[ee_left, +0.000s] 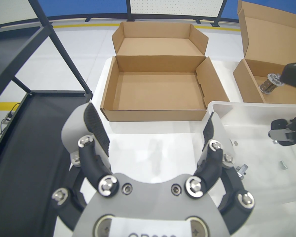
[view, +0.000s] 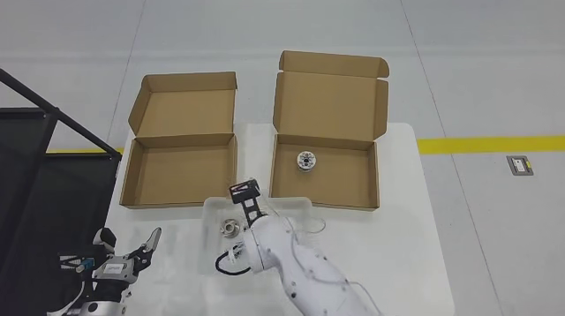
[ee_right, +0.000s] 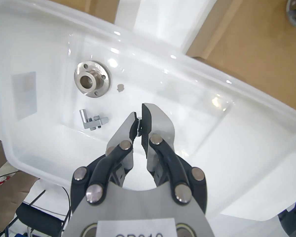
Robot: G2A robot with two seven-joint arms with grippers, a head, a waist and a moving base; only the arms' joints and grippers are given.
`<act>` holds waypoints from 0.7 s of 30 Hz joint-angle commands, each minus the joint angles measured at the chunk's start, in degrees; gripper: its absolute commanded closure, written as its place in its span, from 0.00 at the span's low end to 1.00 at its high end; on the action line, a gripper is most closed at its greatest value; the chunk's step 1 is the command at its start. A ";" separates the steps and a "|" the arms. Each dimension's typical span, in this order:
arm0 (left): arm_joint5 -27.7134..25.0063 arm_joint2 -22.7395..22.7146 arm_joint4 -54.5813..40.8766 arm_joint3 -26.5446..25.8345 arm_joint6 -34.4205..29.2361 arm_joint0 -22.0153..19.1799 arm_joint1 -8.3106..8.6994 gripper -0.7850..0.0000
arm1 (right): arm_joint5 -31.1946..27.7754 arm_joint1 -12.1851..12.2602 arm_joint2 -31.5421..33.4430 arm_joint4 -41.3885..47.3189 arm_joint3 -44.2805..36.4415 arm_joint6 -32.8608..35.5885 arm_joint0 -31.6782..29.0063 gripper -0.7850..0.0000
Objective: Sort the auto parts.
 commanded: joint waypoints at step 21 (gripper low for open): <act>0.00 0.00 0.00 0.00 0.00 0.00 0.00 0.00 | -7.00 3.65 11.83 -3.21 -23.89 -13.79 -15.46 1.00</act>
